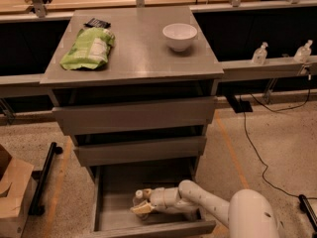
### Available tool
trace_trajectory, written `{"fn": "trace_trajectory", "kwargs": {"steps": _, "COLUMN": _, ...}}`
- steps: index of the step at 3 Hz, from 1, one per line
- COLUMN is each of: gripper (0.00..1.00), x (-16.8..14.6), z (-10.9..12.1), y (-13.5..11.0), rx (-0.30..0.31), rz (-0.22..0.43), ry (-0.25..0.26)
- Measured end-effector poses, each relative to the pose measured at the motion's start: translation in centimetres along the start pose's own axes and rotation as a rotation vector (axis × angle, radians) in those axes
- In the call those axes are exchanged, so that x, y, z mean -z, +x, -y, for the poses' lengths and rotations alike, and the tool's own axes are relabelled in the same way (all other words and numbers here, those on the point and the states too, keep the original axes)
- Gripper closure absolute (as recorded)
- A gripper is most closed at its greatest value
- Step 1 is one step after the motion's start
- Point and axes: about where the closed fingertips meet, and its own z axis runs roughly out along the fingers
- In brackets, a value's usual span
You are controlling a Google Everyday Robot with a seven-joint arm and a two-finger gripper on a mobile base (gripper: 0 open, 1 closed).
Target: Pick blue plastic bottle from bottom drawer and place on counter
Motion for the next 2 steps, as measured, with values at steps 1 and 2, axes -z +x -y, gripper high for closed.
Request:
{"fn": "trace_trajectory", "kwargs": {"steps": 1, "gripper": 0.87, "x": 3.3, "z": -1.3, "y": -1.8, "rx": -0.009, "rz": -0.005, "ry": -0.015}}
{"fn": "trace_trajectory", "kwargs": {"steps": 2, "gripper": 1.00, "x": 9.4, "z": -3.8, "y": -5.9, "rx": -0.014, "rz": -0.057, "ry": -0.036}}
